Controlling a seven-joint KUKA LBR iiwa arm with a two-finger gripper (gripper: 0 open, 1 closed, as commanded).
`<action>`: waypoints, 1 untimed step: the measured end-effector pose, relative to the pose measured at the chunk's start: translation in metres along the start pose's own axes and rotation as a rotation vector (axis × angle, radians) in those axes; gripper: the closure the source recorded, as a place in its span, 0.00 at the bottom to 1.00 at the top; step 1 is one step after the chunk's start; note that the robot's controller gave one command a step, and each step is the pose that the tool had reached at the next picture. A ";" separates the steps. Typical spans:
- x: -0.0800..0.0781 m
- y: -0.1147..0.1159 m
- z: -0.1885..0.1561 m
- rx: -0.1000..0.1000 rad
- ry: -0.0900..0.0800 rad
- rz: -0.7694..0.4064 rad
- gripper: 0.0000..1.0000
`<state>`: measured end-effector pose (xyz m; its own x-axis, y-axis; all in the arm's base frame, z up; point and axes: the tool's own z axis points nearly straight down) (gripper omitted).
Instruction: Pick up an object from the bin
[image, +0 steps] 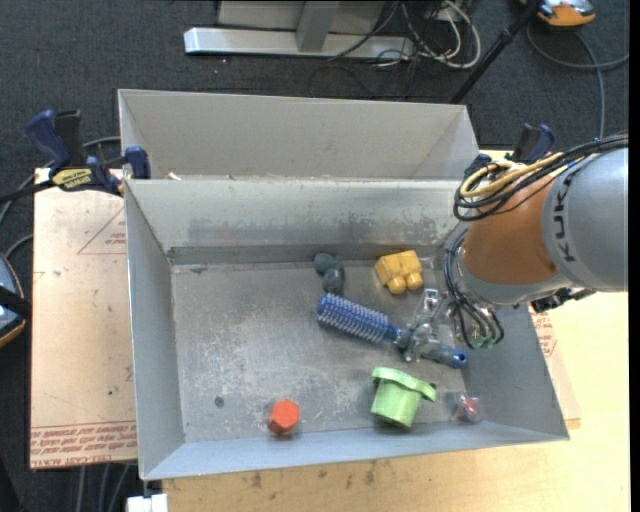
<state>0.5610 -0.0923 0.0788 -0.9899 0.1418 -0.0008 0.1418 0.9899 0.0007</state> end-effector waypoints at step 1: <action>-0.018 0.023 -0.153 0.001 -0.008 -0.363 1.00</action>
Offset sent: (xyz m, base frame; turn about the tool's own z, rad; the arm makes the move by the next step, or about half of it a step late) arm 0.0191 0.0188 0.1503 -0.3634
